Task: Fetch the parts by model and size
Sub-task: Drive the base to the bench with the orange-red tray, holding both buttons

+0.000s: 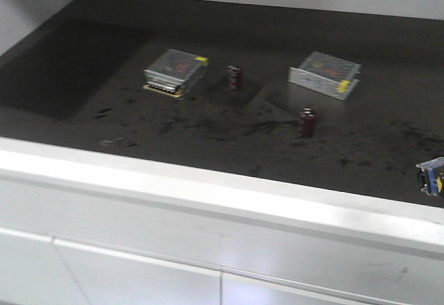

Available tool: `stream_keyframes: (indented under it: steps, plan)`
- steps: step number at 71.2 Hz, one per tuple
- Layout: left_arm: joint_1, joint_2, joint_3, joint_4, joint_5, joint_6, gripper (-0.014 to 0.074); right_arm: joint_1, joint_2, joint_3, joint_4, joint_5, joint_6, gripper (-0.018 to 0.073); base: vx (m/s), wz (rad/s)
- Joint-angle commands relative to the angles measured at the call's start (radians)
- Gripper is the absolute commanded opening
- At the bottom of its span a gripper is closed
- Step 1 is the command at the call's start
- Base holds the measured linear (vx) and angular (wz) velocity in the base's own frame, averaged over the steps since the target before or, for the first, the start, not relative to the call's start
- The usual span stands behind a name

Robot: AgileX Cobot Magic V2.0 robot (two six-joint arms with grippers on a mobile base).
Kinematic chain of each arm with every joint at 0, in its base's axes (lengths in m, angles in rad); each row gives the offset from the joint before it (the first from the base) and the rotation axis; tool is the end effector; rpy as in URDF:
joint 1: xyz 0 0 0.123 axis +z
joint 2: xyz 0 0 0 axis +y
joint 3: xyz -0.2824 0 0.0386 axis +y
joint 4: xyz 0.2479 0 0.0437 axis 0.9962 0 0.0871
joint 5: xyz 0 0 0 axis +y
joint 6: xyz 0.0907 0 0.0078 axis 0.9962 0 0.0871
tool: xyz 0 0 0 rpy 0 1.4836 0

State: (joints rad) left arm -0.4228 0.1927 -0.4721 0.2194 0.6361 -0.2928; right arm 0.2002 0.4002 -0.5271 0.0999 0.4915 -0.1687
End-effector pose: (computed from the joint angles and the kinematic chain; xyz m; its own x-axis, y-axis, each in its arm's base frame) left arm 0.0447 -0.0072 0.3022 -0.2648 -0.0060 -0.9643 0.2642 0.9613 -0.0785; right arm 0.0803 0.0207 0.3185 -0.2460 -0.1319 -0.9602 -0.2637 0.9624 -0.0647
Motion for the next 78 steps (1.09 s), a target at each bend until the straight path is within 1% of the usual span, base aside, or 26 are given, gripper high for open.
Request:
stream_keyframes:
  steps: [1,38,67,78]
  plan:
    - [-0.003,0.01,-0.025,0.008,-0.072,-0.004,-0.0006,-0.004,0.004,-0.029,0.0,-0.077,-0.009,-0.0005,-0.06,0.53]
    - [-0.003,0.01,-0.025,0.008,-0.072,-0.004,-0.0006,-0.004,0.004,-0.029,0.001,-0.077,-0.009,-0.0005,-0.05,0.51]
    - [-0.003,0.01,-0.025,0.008,-0.072,-0.004,-0.0006,-0.004,0.004,-0.029,0.001,-0.077,-0.009,-0.0005,-0.03,0.82]
    - [-0.003,0.01,-0.025,0.008,-0.072,-0.004,-0.0006,-0.004,0.004,-0.029,0.0,-0.077,-0.009,-0.0005,0.0,0.66]
